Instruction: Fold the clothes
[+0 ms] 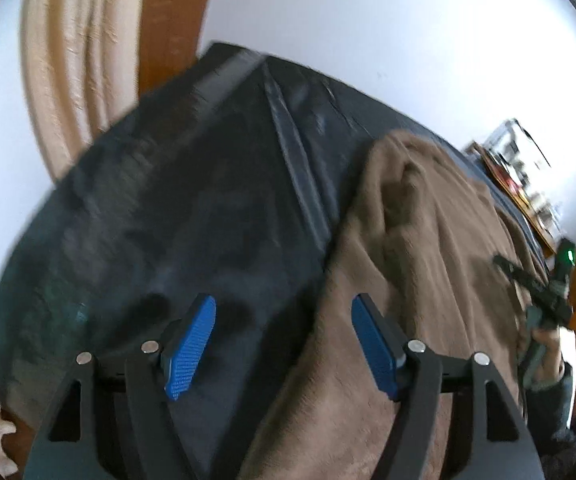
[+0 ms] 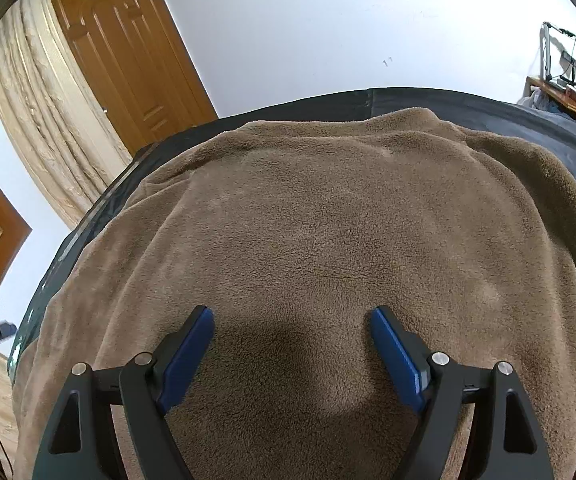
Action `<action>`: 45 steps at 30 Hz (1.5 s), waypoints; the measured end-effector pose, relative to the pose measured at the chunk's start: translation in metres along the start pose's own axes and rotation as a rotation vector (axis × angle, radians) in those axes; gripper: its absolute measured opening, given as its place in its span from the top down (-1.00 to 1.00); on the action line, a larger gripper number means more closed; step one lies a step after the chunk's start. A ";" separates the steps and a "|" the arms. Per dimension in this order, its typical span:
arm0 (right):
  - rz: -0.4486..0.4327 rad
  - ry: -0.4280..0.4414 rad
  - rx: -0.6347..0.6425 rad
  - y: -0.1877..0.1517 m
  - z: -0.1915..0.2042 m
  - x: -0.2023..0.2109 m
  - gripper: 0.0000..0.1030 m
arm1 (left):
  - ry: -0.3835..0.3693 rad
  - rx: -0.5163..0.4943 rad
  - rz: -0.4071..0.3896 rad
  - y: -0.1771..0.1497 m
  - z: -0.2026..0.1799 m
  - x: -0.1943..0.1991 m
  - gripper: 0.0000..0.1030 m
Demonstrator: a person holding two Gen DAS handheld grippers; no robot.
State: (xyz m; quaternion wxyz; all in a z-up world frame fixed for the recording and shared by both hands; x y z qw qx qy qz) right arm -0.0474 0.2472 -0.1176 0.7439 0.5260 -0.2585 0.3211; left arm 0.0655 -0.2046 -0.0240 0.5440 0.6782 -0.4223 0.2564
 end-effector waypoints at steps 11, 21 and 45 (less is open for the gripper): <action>0.001 0.001 -0.003 0.001 0.001 0.000 -0.61 | 0.045 -0.193 0.023 -0.018 -0.046 -0.014 0.63; -0.001 0.007 -0.007 0.002 -0.002 0.000 -0.61 | 0.393 -0.127 -0.221 0.053 -0.011 0.051 0.68; 0.008 0.001 0.008 0.005 -0.001 0.000 -0.68 | 0.632 0.063 -0.178 0.105 0.023 0.002 -0.38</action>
Point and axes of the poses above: each gripper's, at about its wrist camera, not at the fingertips, and x roughly against the way its jaws point, z to its left, y to its top, the point moved 2 cm from there along -x, roughly the way its jaws point, and after that the axes turned 4 degrees about -x, right-handed, at the moved point
